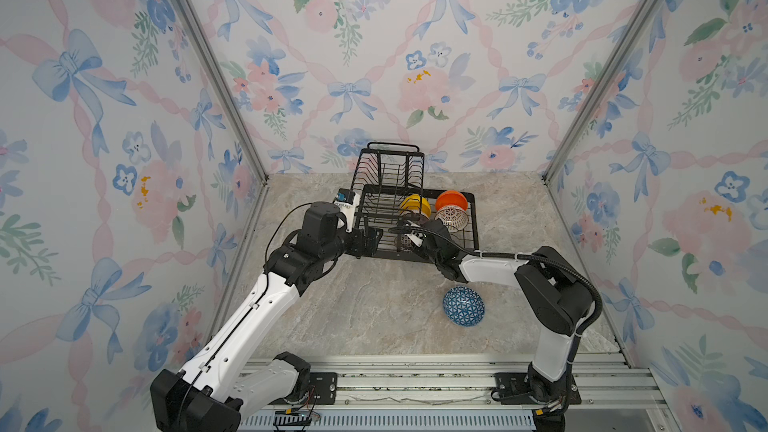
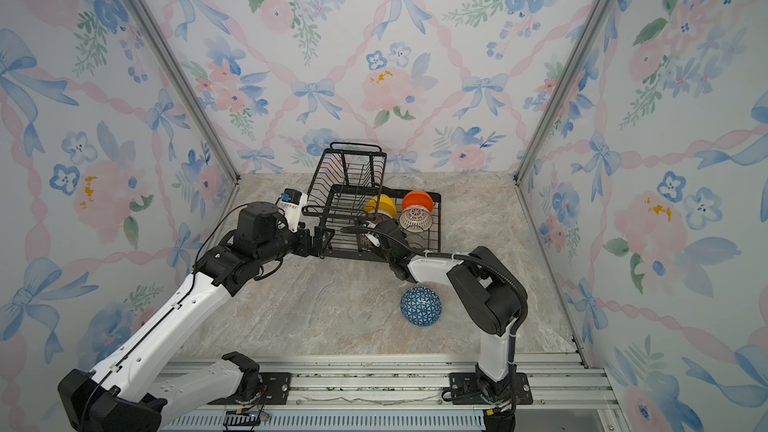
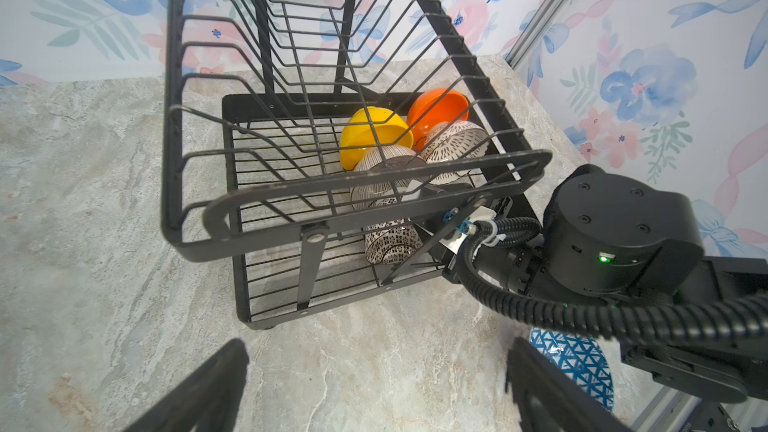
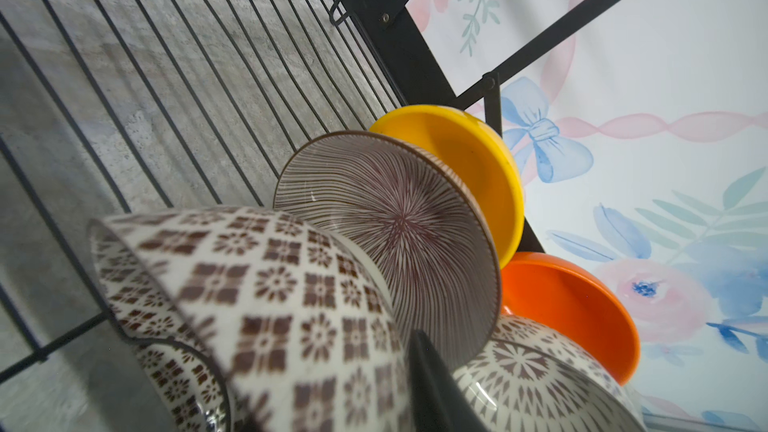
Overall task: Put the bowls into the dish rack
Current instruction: 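Open the right gripper and withdraw it while the left moves toward the blue bowl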
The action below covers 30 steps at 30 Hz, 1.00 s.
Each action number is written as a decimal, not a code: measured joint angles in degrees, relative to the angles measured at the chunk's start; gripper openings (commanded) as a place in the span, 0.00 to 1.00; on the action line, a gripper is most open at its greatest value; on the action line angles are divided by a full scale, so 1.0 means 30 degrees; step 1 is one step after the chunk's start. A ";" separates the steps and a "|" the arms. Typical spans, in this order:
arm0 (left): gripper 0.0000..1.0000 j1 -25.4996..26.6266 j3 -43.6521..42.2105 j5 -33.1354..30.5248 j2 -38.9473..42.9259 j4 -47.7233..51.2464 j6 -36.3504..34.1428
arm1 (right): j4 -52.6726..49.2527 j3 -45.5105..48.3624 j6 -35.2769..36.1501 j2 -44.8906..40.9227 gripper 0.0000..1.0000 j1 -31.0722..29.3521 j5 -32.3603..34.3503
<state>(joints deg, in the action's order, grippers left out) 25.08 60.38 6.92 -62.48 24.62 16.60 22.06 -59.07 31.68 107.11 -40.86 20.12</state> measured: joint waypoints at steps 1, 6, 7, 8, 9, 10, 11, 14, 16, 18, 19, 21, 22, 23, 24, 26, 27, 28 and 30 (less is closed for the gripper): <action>0.98 0.0000 0.0000 0.0000 0.0007 0.0000 0.0000 | -0.0160 0.0000 0.0000 -0.0117 0.49 0.0015 0.0000; 0.98 0.0000 0.0000 0.0000 0.0000 0.0000 0.0000 | -0.0605 0.0022 0.0073 -0.0831 0.71 0.0095 0.0000; 0.98 0.0000 0.0000 0.0000 0.0000 0.0000 0.0000 | -0.0648 0.0022 0.0124 -0.0969 0.76 0.0102 0.0000; 0.98 0.0000 0.0000 0.0000 0.0007 0.0000 0.0000 | -0.0656 0.0044 0.0138 -0.1107 0.80 0.0109 0.0000; 0.98 0.0000 -0.0007 0.0000 0.0000 -0.0007 0.0000 | -0.0663 0.0087 0.0160 -0.1260 0.84 0.0109 0.0000; 0.98 0.0000 0.0000 0.0000 0.0007 0.0000 0.0000 | -0.0670 0.0160 0.0146 -0.1472 0.86 0.0109 0.0015; 0.98 0.0000 0.0000 0.0000 0.0000 0.0000 0.0000 | -0.0670 0.0255 0.0160 -0.1639 0.87 0.0117 0.0029; 0.98 0.0000 -0.0007 0.0000 0.0007 0.0000 0.0000 | -0.0758 0.0619 0.0233 -0.2142 0.90 0.0204 0.0000; 0.98 0.0000 -0.0007 0.0000 0.0000 0.0000 0.0000 | -0.0845 0.0758 0.0328 -0.2382 0.91 0.0211 -0.0015; 0.98 0.0000 -0.0007 0.0000 -0.0007 0.0000 0.0000 | -0.0882 0.0984 0.0393 -0.2579 0.92 0.0211 -0.0007; 0.98 0.0000 -0.0007 0.0000 -0.0036 -0.0007 0.0000 | -0.0940 0.1115 0.0437 -0.2696 0.92 0.0211 0.0000; 0.98 0.0000 -0.0007 0.0000 -0.0138 -0.0007 0.0000 | -0.1093 0.1428 0.0452 -0.2987 0.93 0.0226 0.0000; 0.98 0.0000 -0.0007 0.0000 -0.0211 -0.0007 0.0000 | -0.1173 0.1588 0.0459 -0.3111 0.93 0.0233 0.0007; 0.98 0.0000 -0.0007 0.0000 -0.0277 -0.0007 0.0000 | -0.1253 0.1719 0.0459 -0.3249 0.93 0.0240 0.0000; 0.98 0.0000 -0.0007 0.0000 -0.0357 -0.0007 0.0000 | -0.1435 0.1858 0.0495 -0.3424 0.93 0.0248 0.0000; 0.98 0.0000 -0.0007 0.0000 -0.0452 -0.0007 0.0000 | -0.1690 0.2025 0.0583 -0.3672 0.94 0.0255 0.0029; 0.98 0.0000 -0.0007 0.0000 -0.0481 -0.0007 0.0000 | -0.1749 0.2062 0.0612 -0.3716 0.94 0.0270 0.0073; 0.98 0.0000 -0.0007 0.0007 -0.0503 -0.0007 0.0000 | -0.1756 0.2098 0.0656 -0.3738 0.94 0.0270 0.0087; 0.98 0.0000 -0.0007 0.0007 -0.0532 -0.0007 0.0000 | -0.1778 0.2200 0.0750 -0.3810 0.94 0.0270 0.0058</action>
<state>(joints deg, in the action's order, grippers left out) 25.08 60.36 6.94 -64.07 24.60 16.60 16.73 -52.47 33.93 95.68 -40.05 20.29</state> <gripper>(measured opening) 0.980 0.937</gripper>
